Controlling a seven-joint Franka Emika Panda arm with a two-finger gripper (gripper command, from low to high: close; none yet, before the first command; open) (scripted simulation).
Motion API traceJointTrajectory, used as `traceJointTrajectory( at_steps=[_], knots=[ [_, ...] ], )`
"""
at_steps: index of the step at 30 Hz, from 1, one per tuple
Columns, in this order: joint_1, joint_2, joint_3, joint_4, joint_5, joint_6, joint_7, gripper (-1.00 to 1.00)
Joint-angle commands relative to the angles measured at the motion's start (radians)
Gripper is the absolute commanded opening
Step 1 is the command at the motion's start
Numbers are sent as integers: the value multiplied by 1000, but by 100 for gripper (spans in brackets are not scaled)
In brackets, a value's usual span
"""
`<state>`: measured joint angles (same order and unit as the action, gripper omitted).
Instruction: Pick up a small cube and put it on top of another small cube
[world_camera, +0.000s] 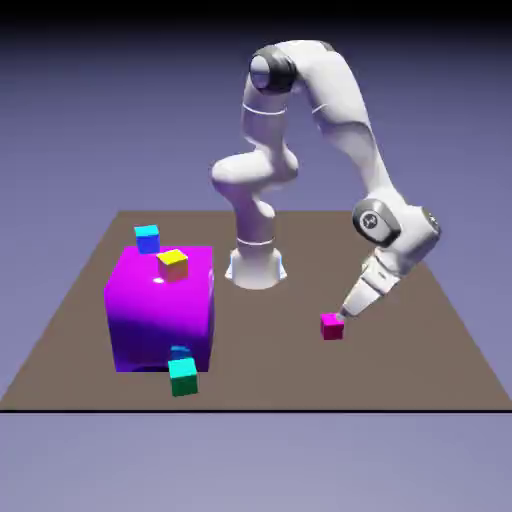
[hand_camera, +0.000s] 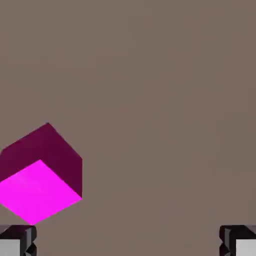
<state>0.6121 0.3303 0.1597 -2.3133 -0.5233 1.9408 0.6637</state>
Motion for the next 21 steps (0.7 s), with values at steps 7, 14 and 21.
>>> traceJointTrajectory(
  at_steps=[7,14,21],
  knots=[
    [167,250,44,138,-145,-304,-21,0],
    [161,346,8,89,-247,-249,20,-100],
    [86,349,23,286,-141,-427,-56,-100]
  ],
)
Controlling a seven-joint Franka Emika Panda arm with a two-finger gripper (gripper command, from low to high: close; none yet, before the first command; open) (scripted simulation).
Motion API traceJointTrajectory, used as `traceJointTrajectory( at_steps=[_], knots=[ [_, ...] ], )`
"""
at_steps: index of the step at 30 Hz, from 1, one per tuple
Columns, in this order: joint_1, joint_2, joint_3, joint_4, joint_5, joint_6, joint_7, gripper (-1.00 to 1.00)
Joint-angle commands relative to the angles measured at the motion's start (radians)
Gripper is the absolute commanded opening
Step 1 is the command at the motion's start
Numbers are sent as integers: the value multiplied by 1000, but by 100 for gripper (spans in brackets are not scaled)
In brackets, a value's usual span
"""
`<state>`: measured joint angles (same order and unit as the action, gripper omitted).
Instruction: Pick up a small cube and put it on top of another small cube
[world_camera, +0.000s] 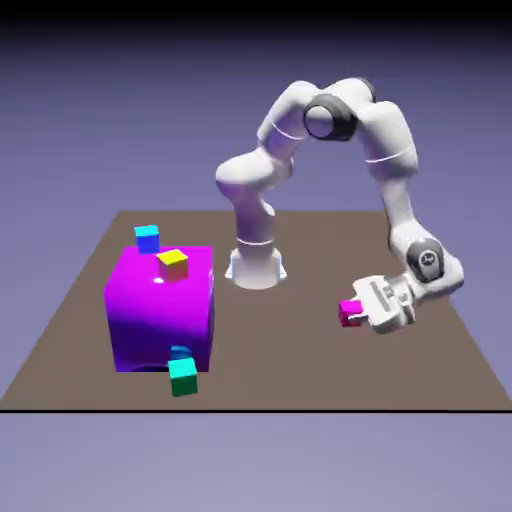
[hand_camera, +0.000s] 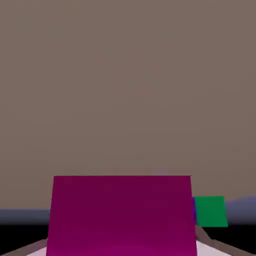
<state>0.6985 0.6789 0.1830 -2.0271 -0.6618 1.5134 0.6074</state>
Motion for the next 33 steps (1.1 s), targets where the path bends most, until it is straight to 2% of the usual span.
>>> traceJointTrajectory(
  at_steps=[1,23,31,32,33],
  knots=[
    [-34,15,-9,36,8,-18,-9,-100],
    [-777,332,-205,825,230,-422,-210,-100],
    [-812,261,-204,582,225,-254,-156,-100],
    [-812,261,-204,582,225,-254,-156,100],
    [-812,261,-204,582,225,-254,-156,100]
  ],
)
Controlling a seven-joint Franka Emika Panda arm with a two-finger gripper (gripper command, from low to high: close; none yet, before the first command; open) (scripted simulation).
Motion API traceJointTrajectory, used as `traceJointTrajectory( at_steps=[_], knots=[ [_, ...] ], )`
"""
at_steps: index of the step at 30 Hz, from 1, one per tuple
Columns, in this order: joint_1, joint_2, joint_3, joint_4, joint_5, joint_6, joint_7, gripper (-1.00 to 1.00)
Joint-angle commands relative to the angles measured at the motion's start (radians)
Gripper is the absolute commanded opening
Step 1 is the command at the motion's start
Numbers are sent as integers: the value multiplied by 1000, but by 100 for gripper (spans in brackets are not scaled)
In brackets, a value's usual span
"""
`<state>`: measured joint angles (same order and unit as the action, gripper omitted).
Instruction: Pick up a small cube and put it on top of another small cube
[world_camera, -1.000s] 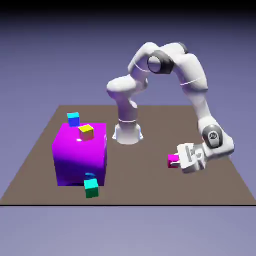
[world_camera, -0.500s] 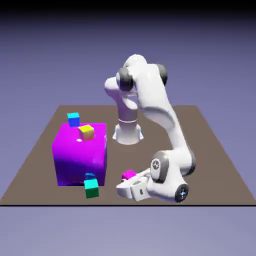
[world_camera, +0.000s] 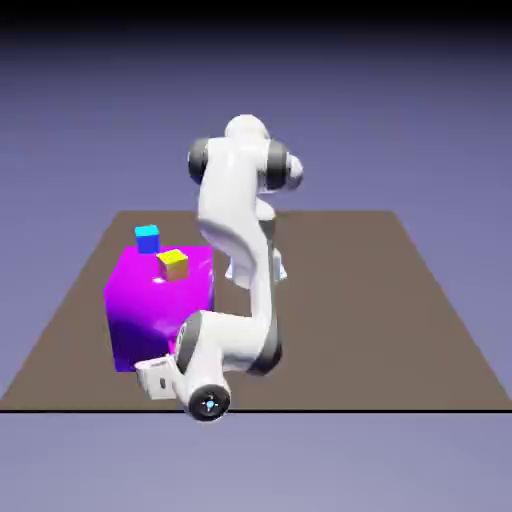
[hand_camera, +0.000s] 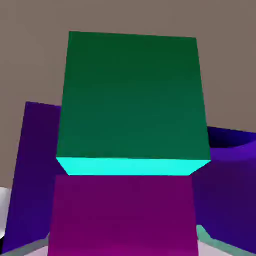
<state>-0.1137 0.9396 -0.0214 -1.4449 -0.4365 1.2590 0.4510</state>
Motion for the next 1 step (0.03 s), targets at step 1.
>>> traceJointTrajectory(
  at_steps=[1],
  knots=[
    [5,11,0,36,1,-25,-8,100]
  ],
)
